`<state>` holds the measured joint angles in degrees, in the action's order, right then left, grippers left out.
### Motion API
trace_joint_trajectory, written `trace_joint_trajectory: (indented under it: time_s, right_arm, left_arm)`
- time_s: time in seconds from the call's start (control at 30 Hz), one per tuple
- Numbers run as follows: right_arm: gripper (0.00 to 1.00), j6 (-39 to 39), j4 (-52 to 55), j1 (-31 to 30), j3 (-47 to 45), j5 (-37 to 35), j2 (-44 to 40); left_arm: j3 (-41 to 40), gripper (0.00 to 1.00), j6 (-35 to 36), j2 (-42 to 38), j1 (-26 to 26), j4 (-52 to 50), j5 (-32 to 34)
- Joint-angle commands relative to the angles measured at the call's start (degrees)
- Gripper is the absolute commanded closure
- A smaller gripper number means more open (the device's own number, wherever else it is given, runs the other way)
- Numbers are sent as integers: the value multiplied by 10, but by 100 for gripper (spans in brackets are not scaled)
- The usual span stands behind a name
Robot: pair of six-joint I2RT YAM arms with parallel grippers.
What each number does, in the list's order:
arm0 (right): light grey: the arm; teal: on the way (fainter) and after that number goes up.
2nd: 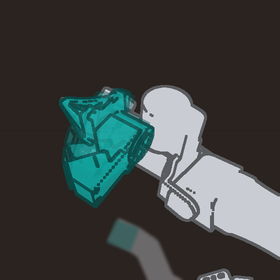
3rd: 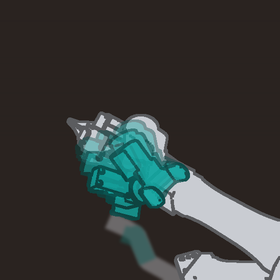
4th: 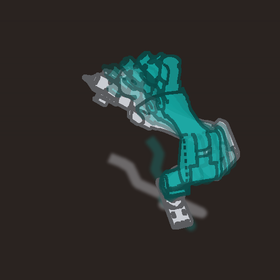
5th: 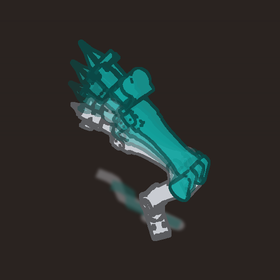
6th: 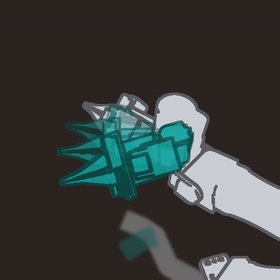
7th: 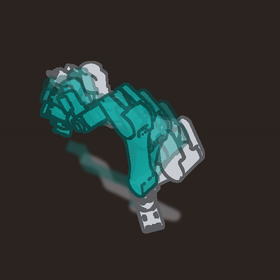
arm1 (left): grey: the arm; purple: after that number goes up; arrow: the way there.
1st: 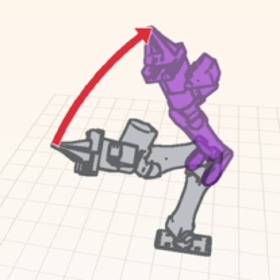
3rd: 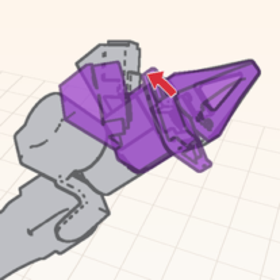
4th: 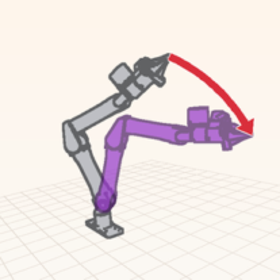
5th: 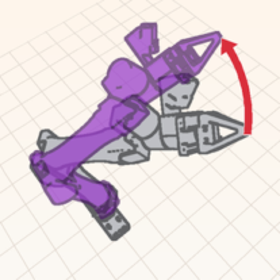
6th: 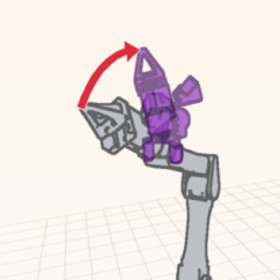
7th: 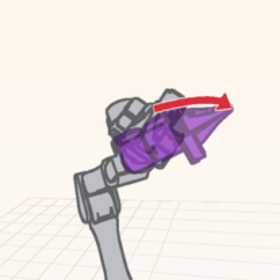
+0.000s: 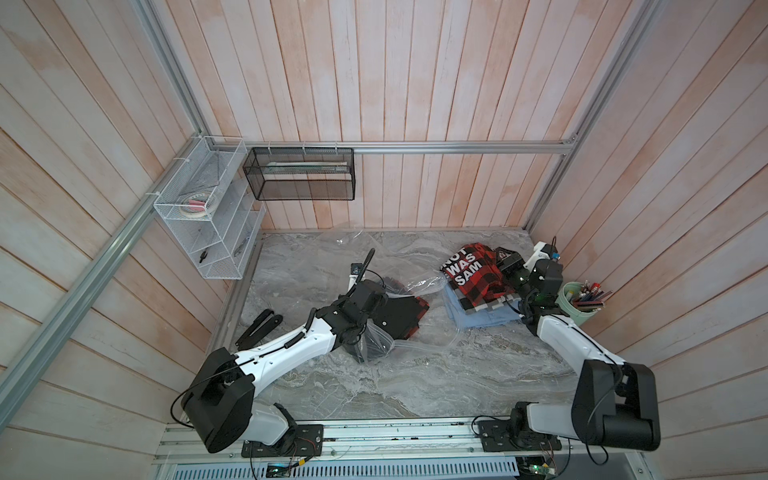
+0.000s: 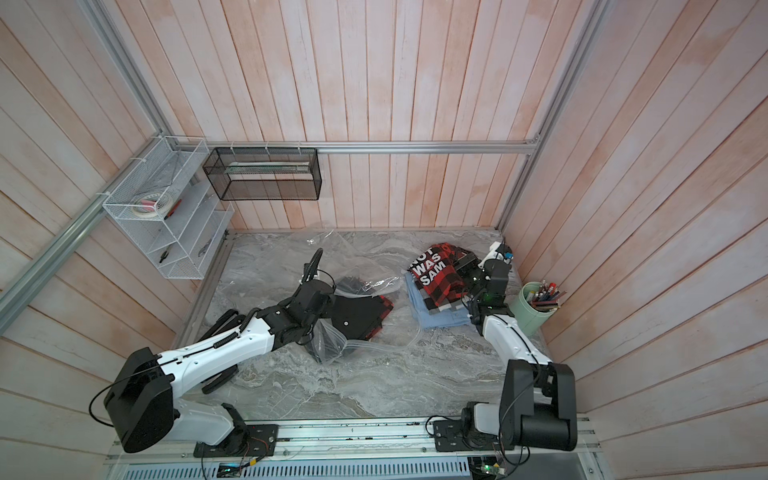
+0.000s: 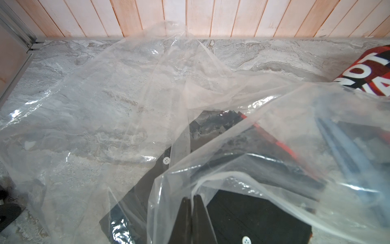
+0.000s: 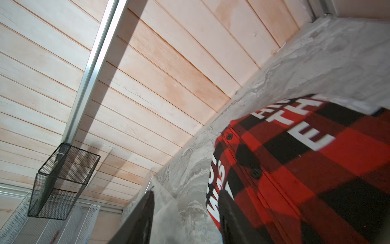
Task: Take the shirt out of the vacuum bag
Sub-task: Adjust the shirt at the center of the board, then take out the shirt from the vacuum bag.
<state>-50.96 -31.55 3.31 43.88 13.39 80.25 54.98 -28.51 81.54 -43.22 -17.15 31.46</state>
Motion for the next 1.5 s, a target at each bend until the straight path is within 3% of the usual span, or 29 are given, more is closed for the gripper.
trace_joint_trajectory:
  time_s: [0.0, 0.23, 0.43, 0.6, 0.8, 1.0, 1.23, 1.33, 1.47]
  right_arm:
    - [48, 5, -43, -8, 35, 5, 74]
    - [48, -9, -79, -8, 50, 26, 242]
    - [48, 26, -48, -15, 28, -27, 248]
    - [47, 81, 17, -32, 24, -81, 163]
    - [43, 172, 101, -124, 32, -178, 34]
    - [41, 188, 122, -222, 1, -185, -53]
    - [24, 198, 135, -358, -24, -179, -101]
    - [2, 197, 133, -402, -38, -165, -116]
    - [2, 213, 143, -468, -43, -172, -134]
  left_arm:
    - [13, 100, -6, 5, 4, 6, -3]
    - [13, 100, -9, 10, 4, 6, -5]
    - [12, 100, -18, 2, 4, 10, -9]
    - [10, 100, -31, 10, 3, 24, -24]
    - [25, 100, -40, 25, 2, 38, -43]
    - [26, 100, -44, 22, 1, 57, -52]
    - [37, 100, -39, 22, 1, 63, -54]
    - [39, 100, -38, 20, 1, 70, -53]
    - [45, 100, -37, 21, 0, 73, -56]
